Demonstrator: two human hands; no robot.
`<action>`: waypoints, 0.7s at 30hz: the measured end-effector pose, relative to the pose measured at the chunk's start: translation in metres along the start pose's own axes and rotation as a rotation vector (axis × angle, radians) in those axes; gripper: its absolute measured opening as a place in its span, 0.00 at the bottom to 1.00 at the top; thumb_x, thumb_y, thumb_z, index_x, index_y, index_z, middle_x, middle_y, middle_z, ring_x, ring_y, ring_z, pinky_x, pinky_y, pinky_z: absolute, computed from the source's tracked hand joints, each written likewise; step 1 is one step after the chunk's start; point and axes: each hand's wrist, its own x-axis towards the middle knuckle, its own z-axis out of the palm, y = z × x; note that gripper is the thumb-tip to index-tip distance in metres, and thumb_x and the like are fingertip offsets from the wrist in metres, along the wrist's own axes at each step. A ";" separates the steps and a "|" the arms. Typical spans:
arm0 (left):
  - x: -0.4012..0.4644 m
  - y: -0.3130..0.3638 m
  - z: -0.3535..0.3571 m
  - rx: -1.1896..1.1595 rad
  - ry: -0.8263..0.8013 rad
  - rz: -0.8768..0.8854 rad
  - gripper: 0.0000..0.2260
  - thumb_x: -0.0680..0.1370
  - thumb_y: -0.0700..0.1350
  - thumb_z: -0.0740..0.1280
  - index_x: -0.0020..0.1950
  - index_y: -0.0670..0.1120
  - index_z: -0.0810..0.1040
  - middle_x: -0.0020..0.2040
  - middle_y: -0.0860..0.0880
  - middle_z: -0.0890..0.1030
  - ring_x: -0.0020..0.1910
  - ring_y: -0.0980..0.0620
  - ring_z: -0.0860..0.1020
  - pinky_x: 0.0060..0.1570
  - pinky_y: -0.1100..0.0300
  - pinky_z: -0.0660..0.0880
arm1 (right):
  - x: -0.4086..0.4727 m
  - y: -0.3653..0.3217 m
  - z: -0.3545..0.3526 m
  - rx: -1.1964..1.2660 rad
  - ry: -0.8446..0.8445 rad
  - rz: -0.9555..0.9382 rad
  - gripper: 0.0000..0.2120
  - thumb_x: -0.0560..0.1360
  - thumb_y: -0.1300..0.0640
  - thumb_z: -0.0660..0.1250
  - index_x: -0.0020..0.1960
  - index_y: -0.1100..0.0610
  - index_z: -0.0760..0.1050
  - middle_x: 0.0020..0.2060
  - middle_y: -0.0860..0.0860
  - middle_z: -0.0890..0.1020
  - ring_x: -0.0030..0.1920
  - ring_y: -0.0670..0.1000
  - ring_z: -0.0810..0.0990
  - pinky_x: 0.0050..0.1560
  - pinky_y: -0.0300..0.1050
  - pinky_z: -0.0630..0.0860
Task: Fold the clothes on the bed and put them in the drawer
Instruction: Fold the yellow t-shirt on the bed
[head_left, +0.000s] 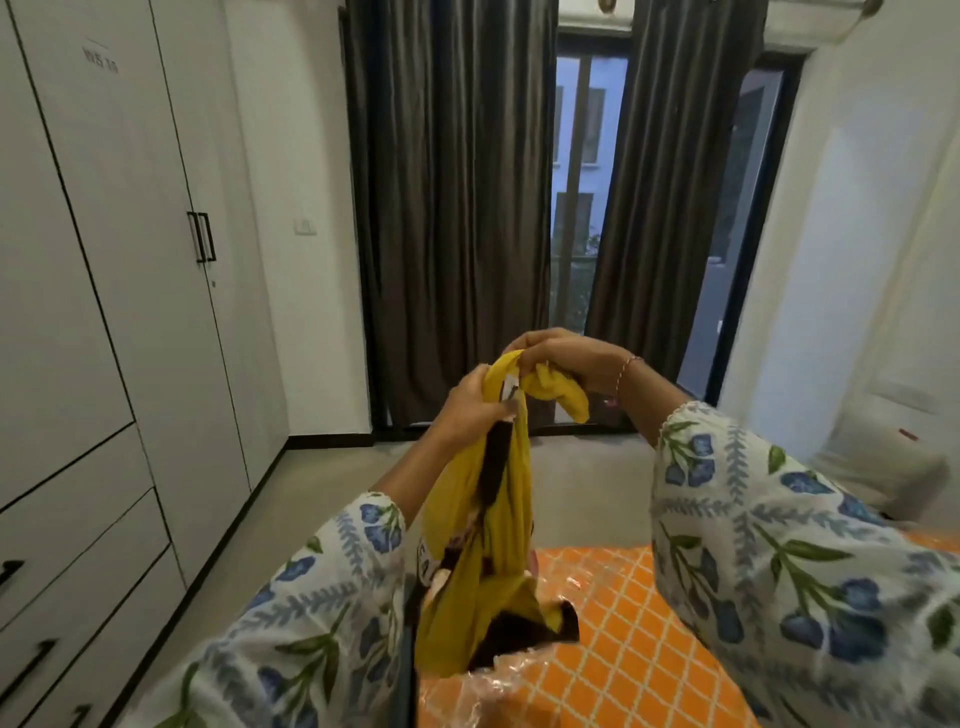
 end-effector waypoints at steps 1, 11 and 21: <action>0.006 -0.002 0.001 -0.012 0.073 0.007 0.11 0.73 0.42 0.72 0.53 0.45 0.75 0.49 0.45 0.80 0.50 0.47 0.79 0.53 0.50 0.77 | 0.004 0.002 -0.005 0.035 -0.050 0.000 0.11 0.77 0.63 0.63 0.58 0.55 0.73 0.51 0.54 0.78 0.50 0.53 0.78 0.50 0.48 0.79; 0.047 -0.036 0.031 0.465 -0.102 0.116 0.13 0.69 0.53 0.75 0.45 0.45 0.82 0.39 0.48 0.82 0.40 0.51 0.80 0.44 0.51 0.77 | 0.029 0.066 -0.048 -0.899 0.085 0.117 0.20 0.71 0.47 0.72 0.59 0.57 0.79 0.49 0.52 0.79 0.50 0.51 0.75 0.51 0.45 0.74; -0.010 -0.084 0.073 0.101 -0.121 0.043 0.06 0.78 0.43 0.66 0.42 0.46 0.81 0.37 0.50 0.78 0.38 0.56 0.77 0.38 0.63 0.72 | -0.012 0.171 -0.022 -0.359 -0.064 0.085 0.06 0.76 0.58 0.67 0.51 0.57 0.80 0.48 0.52 0.80 0.46 0.49 0.79 0.47 0.41 0.78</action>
